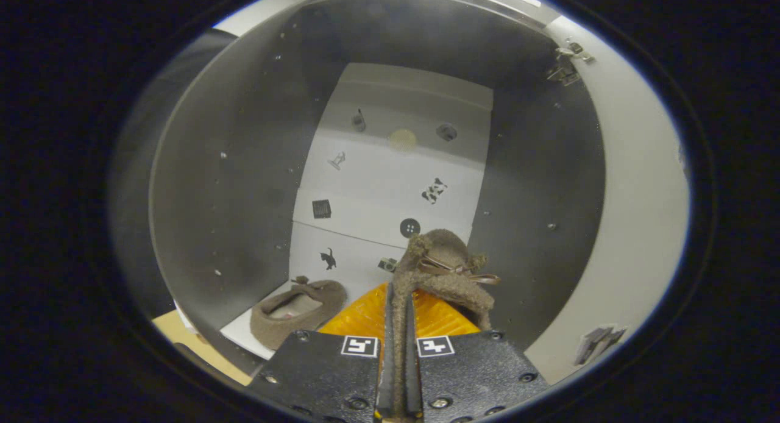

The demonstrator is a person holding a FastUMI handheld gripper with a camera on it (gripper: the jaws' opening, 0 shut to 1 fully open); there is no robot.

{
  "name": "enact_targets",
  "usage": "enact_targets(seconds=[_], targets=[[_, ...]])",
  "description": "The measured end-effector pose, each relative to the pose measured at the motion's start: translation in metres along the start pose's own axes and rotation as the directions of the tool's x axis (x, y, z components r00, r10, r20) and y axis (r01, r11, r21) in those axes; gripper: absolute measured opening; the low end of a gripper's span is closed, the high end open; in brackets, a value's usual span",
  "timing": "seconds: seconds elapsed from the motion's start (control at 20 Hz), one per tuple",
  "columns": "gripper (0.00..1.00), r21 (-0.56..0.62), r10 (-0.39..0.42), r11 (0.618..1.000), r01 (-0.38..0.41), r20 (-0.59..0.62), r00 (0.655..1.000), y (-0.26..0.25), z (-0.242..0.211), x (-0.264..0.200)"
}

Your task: Open the shoe cabinet door, grab the shoes and put them into the shoe cabinet, then close the shoe cabinet door.

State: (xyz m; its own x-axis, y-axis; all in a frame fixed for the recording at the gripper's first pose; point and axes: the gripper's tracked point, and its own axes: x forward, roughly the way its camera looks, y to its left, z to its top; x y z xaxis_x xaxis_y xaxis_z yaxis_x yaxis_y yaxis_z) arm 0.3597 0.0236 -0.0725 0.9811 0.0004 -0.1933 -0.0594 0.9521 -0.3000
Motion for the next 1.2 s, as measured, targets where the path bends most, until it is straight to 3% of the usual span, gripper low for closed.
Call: enact_targets(seconds=[0.15, 0.4, 0.75, 0.85, 1.0, 1.15, 1.2], targets=[[0.1, -0.051, 0.001, 0.999, -0.004, -0.044, 0.999, -0.003, -0.022, 0.03], [0.11, -0.088, 0.073, 0.993, -0.078, -0.056, 0.996, 0.015, -0.043, 0.063], [0.16, -0.023, 0.04, 0.999, -0.041, -0.068, 0.997, 0.014, -0.069, 0.086], [0.21, -0.002, 0.031, 1.0, -0.031, -0.061, 0.998, 0.015, -0.067, 0.083], [0.47, 0.029, 0.027, 0.999, -0.025, -0.068, 0.997, 0.019, -0.066, 0.077], [0.51, 0.053, -0.017, 0.998, 0.018, -0.024, 1.0, 0.014, -0.053, 0.064], [0.6, 0.063, -0.018, 0.998, 0.018, -0.001, 1.0, 0.014, -0.046, 0.056]])
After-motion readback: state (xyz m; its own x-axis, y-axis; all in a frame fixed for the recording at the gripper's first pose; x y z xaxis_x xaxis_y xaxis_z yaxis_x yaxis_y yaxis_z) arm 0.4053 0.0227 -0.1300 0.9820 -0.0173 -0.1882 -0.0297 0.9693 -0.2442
